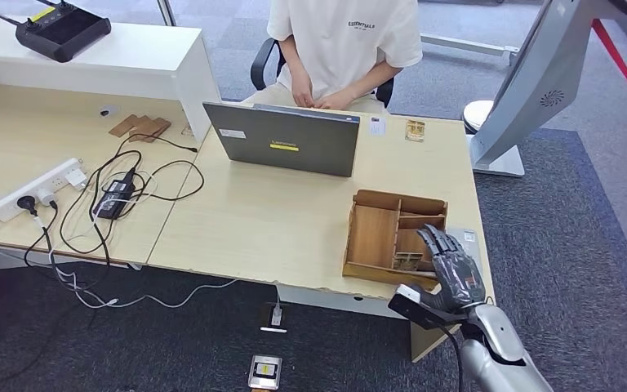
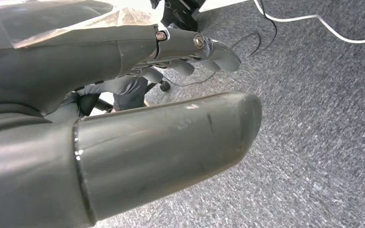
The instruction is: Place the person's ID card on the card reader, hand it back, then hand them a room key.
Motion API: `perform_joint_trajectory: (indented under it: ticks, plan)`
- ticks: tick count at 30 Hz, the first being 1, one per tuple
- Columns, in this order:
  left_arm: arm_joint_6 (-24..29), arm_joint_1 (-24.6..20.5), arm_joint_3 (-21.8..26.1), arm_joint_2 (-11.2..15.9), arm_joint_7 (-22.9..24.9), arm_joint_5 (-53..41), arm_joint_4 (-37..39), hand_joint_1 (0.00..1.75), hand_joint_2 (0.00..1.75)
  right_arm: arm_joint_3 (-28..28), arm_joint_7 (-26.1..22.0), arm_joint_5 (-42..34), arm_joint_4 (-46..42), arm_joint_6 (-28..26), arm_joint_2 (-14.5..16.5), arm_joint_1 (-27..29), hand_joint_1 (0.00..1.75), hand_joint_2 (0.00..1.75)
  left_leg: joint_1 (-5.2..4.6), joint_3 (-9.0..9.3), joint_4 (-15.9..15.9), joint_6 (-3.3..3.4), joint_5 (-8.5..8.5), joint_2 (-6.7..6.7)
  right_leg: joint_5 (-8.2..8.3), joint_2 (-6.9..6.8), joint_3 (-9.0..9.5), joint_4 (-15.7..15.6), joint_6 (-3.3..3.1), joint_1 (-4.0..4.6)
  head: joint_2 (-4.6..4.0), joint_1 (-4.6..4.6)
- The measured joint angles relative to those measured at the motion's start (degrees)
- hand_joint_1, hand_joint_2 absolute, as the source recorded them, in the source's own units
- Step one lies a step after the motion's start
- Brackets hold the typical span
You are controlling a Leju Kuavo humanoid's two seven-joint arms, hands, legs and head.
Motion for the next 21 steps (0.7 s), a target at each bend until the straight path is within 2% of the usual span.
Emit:
perform_joint_trajectory:
  ticks: [1, 2, 4, 5, 8, 18, 21]
  plan:
    - [0.07, 0.06, 0.01, 0.02, -0.03, 0.0, 0.0, 0.0, 0.0, 0.01, 0.09, 0.01, -0.12, 0.08, 0.01, 0.04, 1.07, 1.75, 0.0, 0.0, 0.0, 0.0, 0.0, 0.0, 0.0, 0.0, 0.0, 0.0, 0.0, 0.0, 0.0, 0.0]
    - [0.14, 0.12, 0.01, 0.03, -0.06, 0.0, 0.01, 0.0, 0.0, 0.01, 0.17, 0.0, -0.24, 0.18, 0.01, 0.08, 1.2, 1.75, 0.0, 0.0, 0.0, 0.0, 0.0, 0.0, 0.0, 0.0, 0.0, 0.0, 0.0, 0.0, 0.0, 0.0]
    - [0.26, 0.2, 0.01, 0.04, -0.12, -0.01, 0.01, 0.0, 0.0, 0.02, 0.29, -0.04, -0.44, 0.37, 0.01, 0.15, 0.8, 1.75, 0.0, 0.0, 0.0, 0.0, 0.0, 0.0, 0.0, 0.0, 0.0, 0.0, 0.0, 0.0, 0.0, 0.01]
    - [0.29, 0.23, 0.01, 0.04, -0.15, -0.03, 0.01, 0.0, 0.0, 0.02, 0.35, -0.08, -0.53, 0.45, 0.01, 0.21, 0.89, 1.75, 0.0, 0.0, 0.0, 0.0, 0.0, 0.0, 0.0, 0.0, 0.0, 0.0, 0.0, 0.0, 0.0, 0.01]
    - [0.3, 0.31, 0.01, 0.04, -0.18, -0.18, 0.01, 0.0, 0.0, 0.06, 0.46, -0.17, -1.01, 0.59, 0.03, 0.52, 1.75, 1.75, 0.0, -0.01, 0.0, 0.0, 0.0, 0.0, 0.0, 0.0, 0.0, 0.0, 0.0, 0.0, 0.0, 0.01]
    - [0.29, 0.34, 0.01, 0.04, -0.17, -0.48, 0.01, 0.0, 0.0, 0.15, 0.47, -0.36, -3.74, 1.34, 0.63, 0.89, 1.74, 1.75, 0.0, 0.0, 0.0, 0.0, 0.0, 0.0, 0.0, 0.0, 0.0, 0.0, 0.0, 0.0, 0.0, 0.01]
    - [0.28, 0.33, 0.01, 0.04, -0.08, -0.52, 0.01, 0.0, 0.0, 0.16, 0.5, -0.33, -4.16, 1.53, 0.89, 0.89, 1.69, 1.75, 0.0, 0.0, 0.0, 0.0, 0.0, 0.0, 0.0, 0.0, 0.0, 0.0, 0.0, 0.0, 0.0, 0.01]
